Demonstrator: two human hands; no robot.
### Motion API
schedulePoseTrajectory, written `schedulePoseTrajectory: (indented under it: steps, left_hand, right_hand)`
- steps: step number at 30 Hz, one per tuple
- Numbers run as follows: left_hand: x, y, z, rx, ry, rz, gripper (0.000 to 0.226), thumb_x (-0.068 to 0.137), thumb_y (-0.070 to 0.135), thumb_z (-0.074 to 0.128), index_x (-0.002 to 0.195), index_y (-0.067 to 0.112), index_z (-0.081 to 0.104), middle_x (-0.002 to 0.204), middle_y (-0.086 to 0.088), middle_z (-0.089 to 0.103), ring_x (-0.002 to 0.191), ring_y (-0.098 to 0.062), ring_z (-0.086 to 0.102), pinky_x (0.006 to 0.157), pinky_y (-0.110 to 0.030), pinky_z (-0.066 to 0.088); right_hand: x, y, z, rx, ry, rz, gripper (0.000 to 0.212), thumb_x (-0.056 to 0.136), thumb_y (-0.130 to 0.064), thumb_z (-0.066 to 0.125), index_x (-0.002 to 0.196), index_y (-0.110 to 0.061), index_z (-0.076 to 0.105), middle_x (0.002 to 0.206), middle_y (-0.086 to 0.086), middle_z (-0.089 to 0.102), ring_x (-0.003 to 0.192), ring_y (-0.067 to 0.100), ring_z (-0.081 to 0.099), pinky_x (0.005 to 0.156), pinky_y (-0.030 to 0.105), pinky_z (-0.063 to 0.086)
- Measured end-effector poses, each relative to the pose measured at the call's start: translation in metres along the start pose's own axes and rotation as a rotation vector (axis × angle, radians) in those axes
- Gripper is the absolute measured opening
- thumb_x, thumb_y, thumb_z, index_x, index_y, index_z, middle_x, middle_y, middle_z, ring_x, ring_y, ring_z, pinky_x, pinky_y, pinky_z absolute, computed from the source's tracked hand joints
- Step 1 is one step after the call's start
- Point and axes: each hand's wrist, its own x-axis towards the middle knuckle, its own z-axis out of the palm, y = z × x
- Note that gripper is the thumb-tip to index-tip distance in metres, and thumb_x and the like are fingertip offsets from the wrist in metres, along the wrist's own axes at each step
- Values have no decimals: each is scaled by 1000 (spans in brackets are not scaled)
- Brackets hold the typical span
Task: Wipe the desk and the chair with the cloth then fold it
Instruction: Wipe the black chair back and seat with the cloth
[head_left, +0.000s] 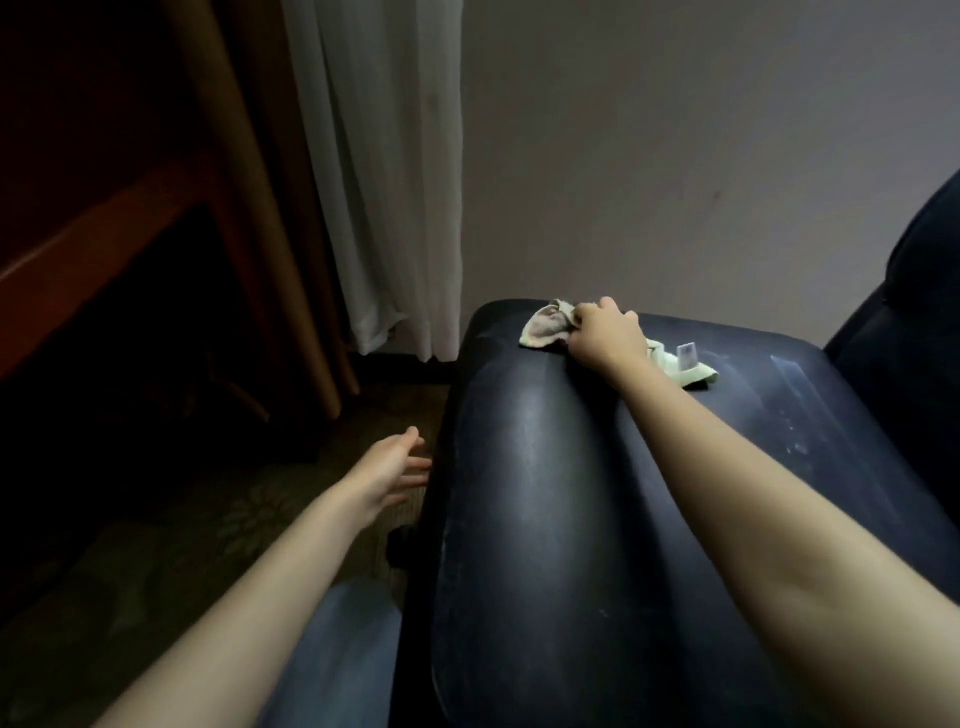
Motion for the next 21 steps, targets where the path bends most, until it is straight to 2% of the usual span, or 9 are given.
schedulePoseTrajectory:
  steps: [3, 6, 8, 12, 14, 18, 21]
  left_hand:
    - [10, -8, 10, -23, -34, -17, 46, 102, 40, 30, 137, 14, 43, 135, -13, 49, 124, -31, 47, 106, -42, 35]
    - [22, -13, 31, -123, 59, -27, 54, 100, 47, 29, 139, 12, 44, 139, -8, 48, 125, -28, 47, 107, -37, 35]
    - [27, -11, 41, -251, 147, -42, 54, 101, 45, 28, 139, 10, 43, 138, -10, 48, 126, -29, 46, 108, -37, 34]
    - [32, -7, 42, -309, 329, 29, 49, 103, 36, 26, 138, 5, 40, 134, -17, 50, 122, -30, 49, 97, -34, 37]
    - [33, -6, 41, -296, 363, 58, 45, 103, 32, 28, 137, 5, 40, 129, -17, 53, 117, -30, 51, 89, -32, 37]
    - [35, -4, 40, -231, 295, 75, 38, 102, 25, 36, 134, 7, 47, 129, -12, 53, 115, -25, 51, 88, -31, 38]
    - [37, -2, 40, -191, 220, 110, 32, 101, 23, 39, 122, 7, 57, 115, -9, 59, 97, -19, 54, 83, -29, 41]
  right_hand:
    - [-37, -2, -2, -42, -40, -195, 33, 88, -34, 46, 112, -14, 55, 119, 13, 47, 101, 41, 47, 90, 40, 38]
    - [-101, -5, 2, 9, -6, -474, 42, 76, -41, 35, 102, -19, 60, 103, 8, 52, 88, 37, 53, 81, 41, 46]
    - [-127, -2, 3, 84, -6, -522, 41, 78, -36, 41, 106, -20, 65, 100, 6, 56, 86, 33, 51, 80, 39, 46]
    - [-96, 1, 5, 114, -42, -470, 28, 88, -28, 55, 113, -21, 65, 106, 6, 56, 95, 33, 50, 87, 36, 40]
    - [-60, 0, 11, 96, -13, -421, 29, 90, -27, 55, 118, -22, 62, 110, 8, 56, 99, 35, 50, 90, 37, 39]
    - [16, 1, 19, 38, 7, -198, 37, 92, -28, 49, 125, -14, 55, 120, 17, 51, 110, 41, 46, 94, 41, 39]
    - [55, -5, 23, -39, 3, -77, 41, 94, -33, 48, 124, -6, 51, 126, 20, 49, 117, 39, 42, 96, 40, 35]
